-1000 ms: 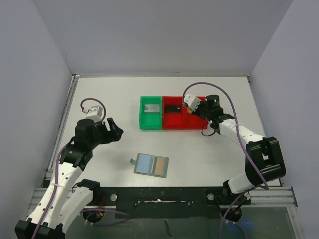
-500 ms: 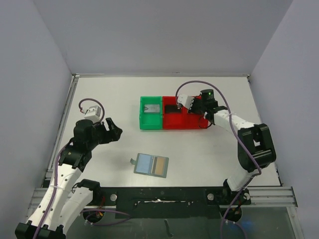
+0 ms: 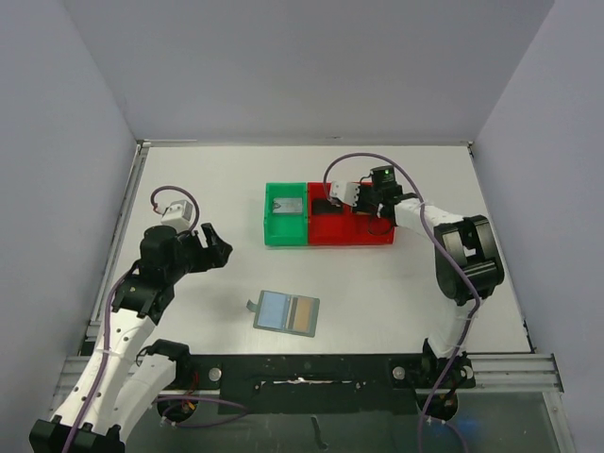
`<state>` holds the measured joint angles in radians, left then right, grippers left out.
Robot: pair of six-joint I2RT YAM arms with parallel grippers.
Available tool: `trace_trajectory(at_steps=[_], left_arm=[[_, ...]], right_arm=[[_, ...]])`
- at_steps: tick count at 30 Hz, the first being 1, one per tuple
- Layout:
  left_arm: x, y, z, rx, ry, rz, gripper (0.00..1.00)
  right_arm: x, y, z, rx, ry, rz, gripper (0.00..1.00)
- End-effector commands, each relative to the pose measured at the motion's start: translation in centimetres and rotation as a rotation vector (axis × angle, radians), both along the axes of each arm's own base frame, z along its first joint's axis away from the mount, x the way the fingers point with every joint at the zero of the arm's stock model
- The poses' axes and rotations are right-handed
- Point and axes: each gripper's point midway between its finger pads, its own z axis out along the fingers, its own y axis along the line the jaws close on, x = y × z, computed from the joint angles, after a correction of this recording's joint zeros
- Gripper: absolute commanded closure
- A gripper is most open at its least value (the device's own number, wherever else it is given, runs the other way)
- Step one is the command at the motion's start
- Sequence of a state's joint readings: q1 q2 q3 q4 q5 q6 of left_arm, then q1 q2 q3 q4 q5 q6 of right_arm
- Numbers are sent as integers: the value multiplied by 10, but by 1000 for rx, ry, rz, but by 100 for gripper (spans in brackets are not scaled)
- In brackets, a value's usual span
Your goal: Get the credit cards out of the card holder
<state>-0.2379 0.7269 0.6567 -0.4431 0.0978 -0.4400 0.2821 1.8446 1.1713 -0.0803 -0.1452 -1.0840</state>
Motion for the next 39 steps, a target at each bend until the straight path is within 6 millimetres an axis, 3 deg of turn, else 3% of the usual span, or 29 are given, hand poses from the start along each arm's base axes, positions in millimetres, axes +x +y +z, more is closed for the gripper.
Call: trace_trajectory(at_steps=[1,6,10,18,32,39], left_arm=[[10,-5,16,-10,-67,-29,27],[10,-5,14,-12,-61,-32,27],[10,-6,14,-13,-62,-36,27],[10,-6,12,-11,-52,-36,27],[10,-4,8,-5,-38,-26,26],[11,7,10,23,-47,30,27]], right_arm=[[23,2,20,-29,-81,19,96],[20,3,12,-25,-54,14,93],[17,2,11,-22,-54,13,83],[14,-3,3,-30,-20,18,81],[15,-8,7,22,-43,-15,66],[13,-9,2,32,-42,-33,62]])
